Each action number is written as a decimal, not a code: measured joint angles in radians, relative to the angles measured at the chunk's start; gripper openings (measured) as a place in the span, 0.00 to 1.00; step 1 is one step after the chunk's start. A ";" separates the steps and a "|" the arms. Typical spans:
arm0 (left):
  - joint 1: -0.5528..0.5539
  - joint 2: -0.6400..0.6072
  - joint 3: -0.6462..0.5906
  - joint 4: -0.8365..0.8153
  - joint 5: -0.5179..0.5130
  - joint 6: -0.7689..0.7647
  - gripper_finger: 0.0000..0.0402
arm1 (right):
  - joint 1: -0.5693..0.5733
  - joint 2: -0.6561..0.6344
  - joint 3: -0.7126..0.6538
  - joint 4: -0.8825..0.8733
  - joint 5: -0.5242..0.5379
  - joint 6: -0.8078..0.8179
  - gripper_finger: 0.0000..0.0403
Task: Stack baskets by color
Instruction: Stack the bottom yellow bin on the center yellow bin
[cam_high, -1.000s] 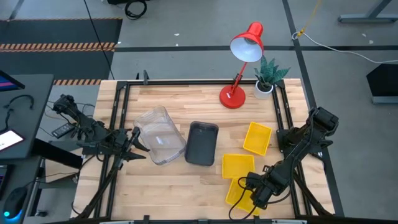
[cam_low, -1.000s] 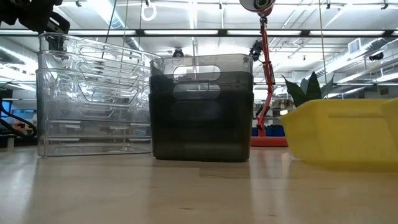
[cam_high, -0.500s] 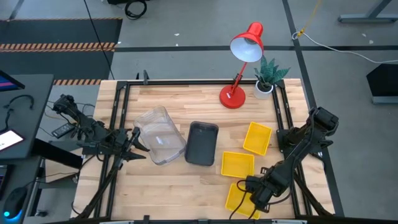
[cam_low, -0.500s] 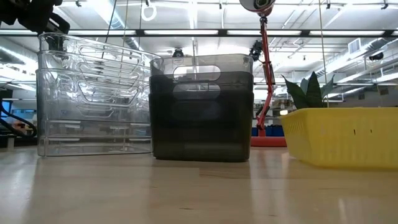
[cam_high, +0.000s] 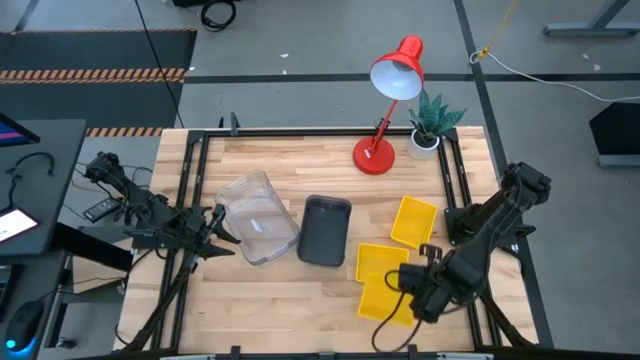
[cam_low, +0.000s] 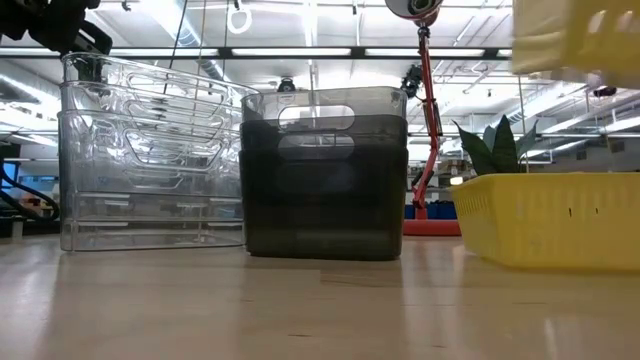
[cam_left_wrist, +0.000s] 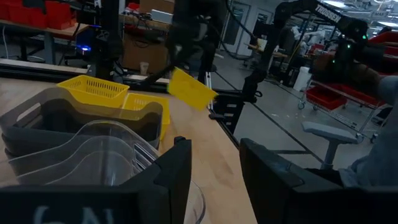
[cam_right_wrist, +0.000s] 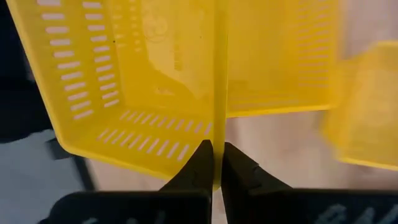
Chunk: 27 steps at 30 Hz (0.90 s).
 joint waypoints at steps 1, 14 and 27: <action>0.000 0.000 0.000 0.000 0.000 0.000 0.35 | -0.014 -0.010 0.003 -0.030 0.014 -0.011 0.03; 0.000 0.000 0.000 0.000 0.000 0.000 0.35 | -0.271 -0.052 -0.007 -0.186 0.038 -0.375 0.03; 0.000 0.000 0.000 0.000 0.000 0.000 0.35 | -0.323 -0.051 -0.104 -0.074 -0.127 -0.455 0.03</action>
